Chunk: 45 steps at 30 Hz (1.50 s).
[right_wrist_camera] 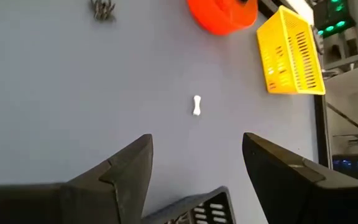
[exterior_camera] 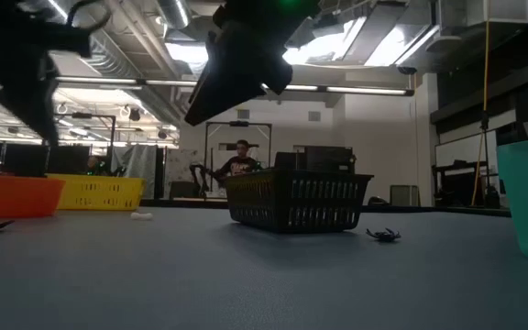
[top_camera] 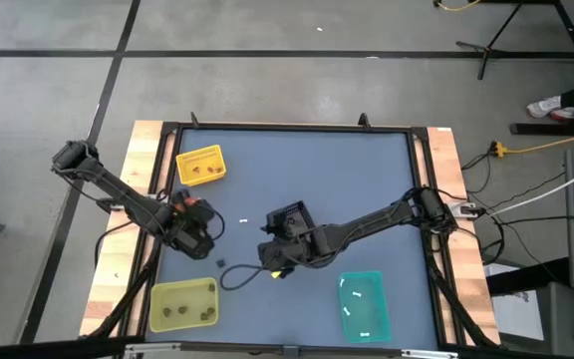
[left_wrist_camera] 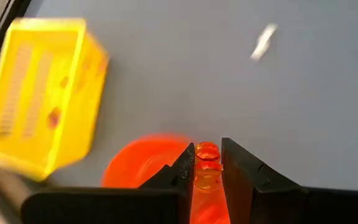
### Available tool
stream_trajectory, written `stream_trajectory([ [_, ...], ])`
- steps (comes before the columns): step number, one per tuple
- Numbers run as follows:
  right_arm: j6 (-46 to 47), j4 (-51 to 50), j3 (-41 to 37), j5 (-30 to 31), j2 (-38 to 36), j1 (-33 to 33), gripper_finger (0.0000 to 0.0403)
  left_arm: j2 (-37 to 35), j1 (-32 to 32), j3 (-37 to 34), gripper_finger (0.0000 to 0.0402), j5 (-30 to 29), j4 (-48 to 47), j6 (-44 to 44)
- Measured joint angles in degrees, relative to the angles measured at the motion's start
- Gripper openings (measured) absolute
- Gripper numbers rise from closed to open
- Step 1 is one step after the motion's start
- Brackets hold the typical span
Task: Sort Halloween decoration
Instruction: Put the orange pumpkin toy into the orange bin, then put the white bone toy into the green bin
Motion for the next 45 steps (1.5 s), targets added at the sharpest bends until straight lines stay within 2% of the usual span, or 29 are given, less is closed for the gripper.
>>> stream_trajectory([
  [5,0.07,-0.54,0.0,-0.69,0.04,0.0,0.0246,0.0,0.27,0.0,0.0042,4.29,-9.36,-1.59],
  [11,0.18,-2.27,-0.02,-0.69,-0.11,0.02,0.0246,0.0,0.27,0.0,0.0042,4.74,-10.0,-1.61],
  [16,3.11,-9.39,-0.11,-0.66,-2.84,0.41,0.0246,0.02,0.27,0.0,0.0052,5.93,-9.99,-1.66],
  [30,7.46,-29.93,-0.33,-0.16,-11.76,0.42,0.0246,0.02,0.27,0.0,0.0137,7.45,-8.6,-1.63],
  [37,15.49,-43.84,-0.4,5.96,-15.4,0.4,0.0246,0.02,0.27,0.0,0.0158,6.71,-4.3,-1.61],
  [40,18.2,-44.64,-4.55,9.43,-19.36,0.44,0.0246,0.02,0.27,0.0,0.0159,4.34,-0.15,-1.57],
  [45,21.24,-39.06,-18.24,10.9,-29.35,0.37,0.0246,0.02,1.25,0.02,0.0159,-1.33,8.65,-0.04],
])
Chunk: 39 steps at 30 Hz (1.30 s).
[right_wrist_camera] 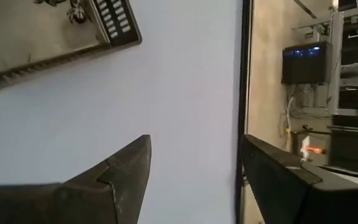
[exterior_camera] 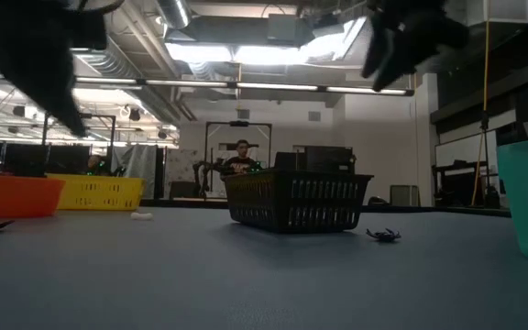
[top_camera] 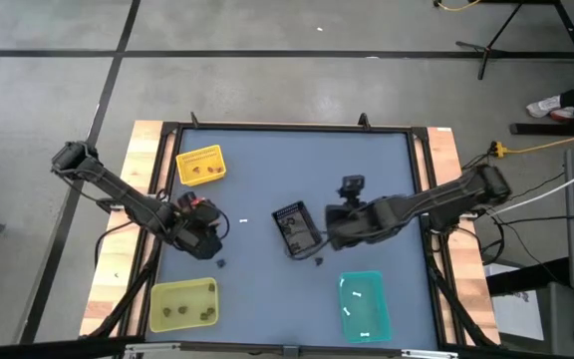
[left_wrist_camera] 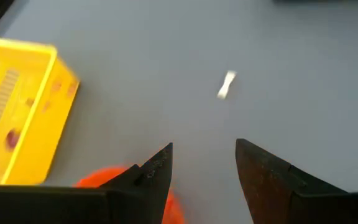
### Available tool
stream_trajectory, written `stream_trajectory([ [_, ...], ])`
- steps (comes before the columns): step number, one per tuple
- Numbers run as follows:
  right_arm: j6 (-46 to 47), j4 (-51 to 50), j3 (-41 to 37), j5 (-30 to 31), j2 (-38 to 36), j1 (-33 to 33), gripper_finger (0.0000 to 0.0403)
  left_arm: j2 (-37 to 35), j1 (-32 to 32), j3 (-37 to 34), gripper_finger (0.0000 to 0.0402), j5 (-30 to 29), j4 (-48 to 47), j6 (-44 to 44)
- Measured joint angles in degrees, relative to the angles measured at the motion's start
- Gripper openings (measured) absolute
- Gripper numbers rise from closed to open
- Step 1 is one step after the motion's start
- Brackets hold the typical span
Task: Sort Halloween decoration
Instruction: Put the white bone toy into the green bin
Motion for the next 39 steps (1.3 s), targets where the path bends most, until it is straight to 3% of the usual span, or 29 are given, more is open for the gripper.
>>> stream_trajectory([
  [7,-0.56,18.47,-19.97,0.01,-13.95,0.0,0.0246,0.0,9.15,0.0,0.0159,1.81,17.31,12.63],
  [11,-0.71,26.2,-28.18,-0.12,-19.04,0.0,0.0246,0.04,16.47,0.0,0.0158,9.0,24.86,21.04],
  [15,-0.74,31.19,-33.8,-0.75,-21.66,0.0,0.0246,1.88,22.48,0.09,0.0152,16.66,25.83,26.31],
  [20,-0.43,34.3,-37.39,-2.44,-21.69,0.0,0.0246,7.5,25.88,0.09,0.0142,22.38,26.02,33.26],
  [26,1.0,36.17,-38.46,-4.44,-21.6,0.0,0.0246,14.96,26.87,0.04,0.0142,25.13,25.99,38.51],
  [39,1.12,37.3,-38.46,-6.62,-21.6,0.0,0.0246,24.17,27.41,0.26,0.0142,26.41,26.12,40.92],
])
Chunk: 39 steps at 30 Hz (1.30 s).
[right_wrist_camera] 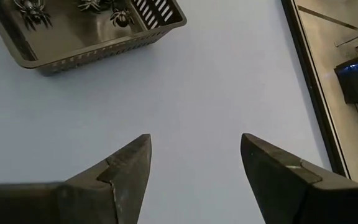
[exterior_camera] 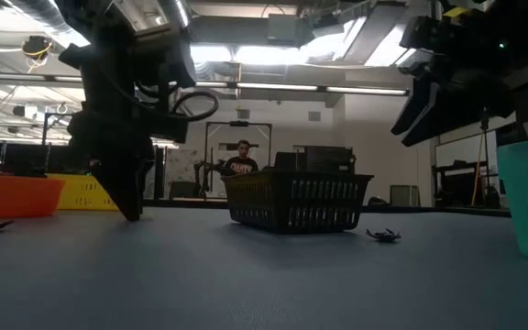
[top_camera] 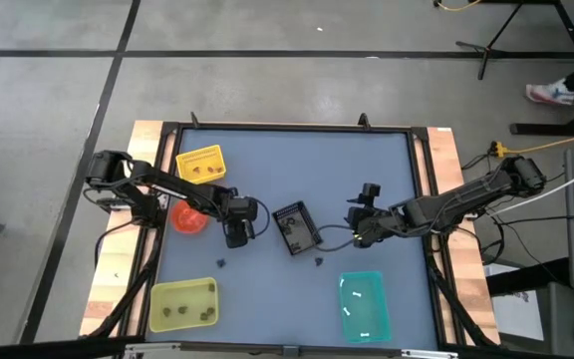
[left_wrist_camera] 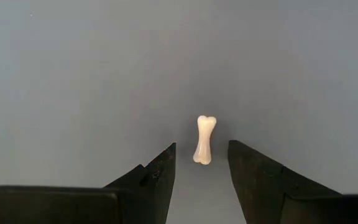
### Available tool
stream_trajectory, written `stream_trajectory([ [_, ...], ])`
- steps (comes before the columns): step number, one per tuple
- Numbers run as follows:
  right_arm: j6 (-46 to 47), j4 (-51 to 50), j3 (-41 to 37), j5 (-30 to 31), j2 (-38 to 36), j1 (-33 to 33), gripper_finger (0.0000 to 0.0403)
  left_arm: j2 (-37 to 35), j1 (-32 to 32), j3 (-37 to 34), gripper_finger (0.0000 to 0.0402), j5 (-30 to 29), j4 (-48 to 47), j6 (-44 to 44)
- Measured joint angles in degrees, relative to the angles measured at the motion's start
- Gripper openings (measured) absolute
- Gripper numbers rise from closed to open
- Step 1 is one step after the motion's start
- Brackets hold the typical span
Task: Sort Halloween decoration
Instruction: Put the white bone toy into the green bin
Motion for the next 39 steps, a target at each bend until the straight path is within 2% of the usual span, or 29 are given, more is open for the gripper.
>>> stream_trajectory([
  [6,0.0,0.0,0.0,-0.05,0.0,0.0,0.0246,0.01,0.27,-0.07,0.0131,1.22,-0.16,-0.02],
  [17,0.04,0.0,0.0,-0.13,0.02,0.0,0.0246,0.16,0.26,-0.16,0.0068,2.59,-0.71,-0.02],
  [27,0.06,0.49,0.0,-4.15,0.02,0.0,0.0246,0.16,0.23,-0.17,0.0029,2.61,-0.86,-0.02],
  [39,0.04,3.23,0.02,-4.6,0.02,0.0,0.0246,-0.05,0.25,-0.24,0.0014,2.32,-0.9,-0.03],
])
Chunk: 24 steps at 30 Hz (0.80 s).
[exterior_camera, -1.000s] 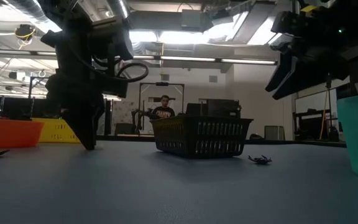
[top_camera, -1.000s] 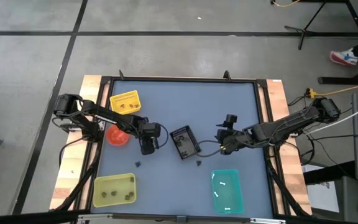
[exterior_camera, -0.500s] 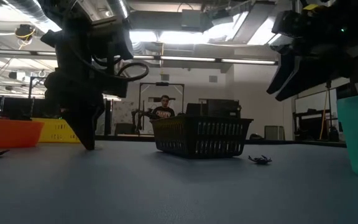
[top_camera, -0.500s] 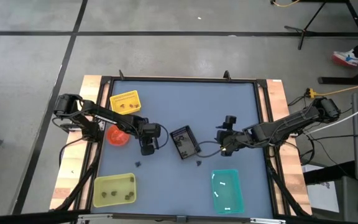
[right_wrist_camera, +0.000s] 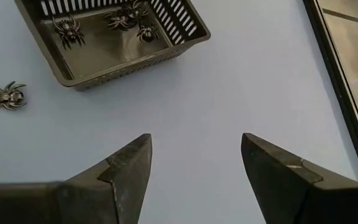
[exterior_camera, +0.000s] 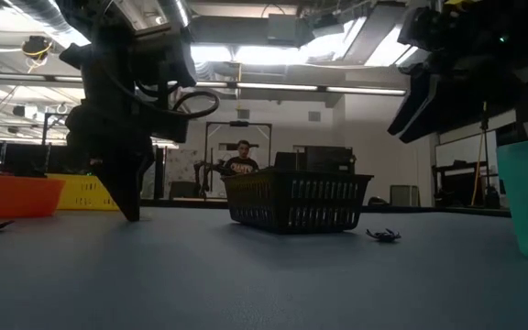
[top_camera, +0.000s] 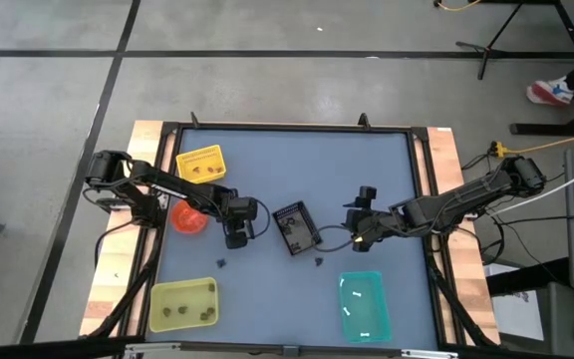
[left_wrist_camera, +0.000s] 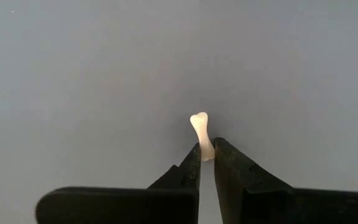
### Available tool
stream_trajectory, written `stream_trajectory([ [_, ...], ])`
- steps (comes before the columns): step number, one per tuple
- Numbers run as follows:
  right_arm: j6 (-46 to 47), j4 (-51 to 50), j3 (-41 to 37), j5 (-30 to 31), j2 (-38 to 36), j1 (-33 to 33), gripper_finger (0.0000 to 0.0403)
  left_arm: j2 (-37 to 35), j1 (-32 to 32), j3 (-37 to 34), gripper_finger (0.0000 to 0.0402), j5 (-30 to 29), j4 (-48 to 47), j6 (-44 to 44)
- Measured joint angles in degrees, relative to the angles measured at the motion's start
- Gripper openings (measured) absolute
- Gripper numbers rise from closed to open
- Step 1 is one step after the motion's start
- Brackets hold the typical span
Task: Sort Halloween decoration
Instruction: Put the white bone toy into the green bin
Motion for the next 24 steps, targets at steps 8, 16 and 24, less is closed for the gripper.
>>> stream_trajectory([
  [8,-0.01,5.52,0.0,-4.65,0.0,0.0,0.0246,0.39,-0.4,4.46,0.0014,-0.57,-2.2,0.03],
  [16,0.15,17.26,0.0,-8.97,0.0,0.0,0.0246,0.18,-1.38,10.47,0.0014,-0.32,-1.76,-0.01],
  [24,6.83,30.97,0.0,-7.23,0.0,0.0,0.0246,0.08,-4.11,16.1,0.0014,-0.27,-0.7,0.01],
])
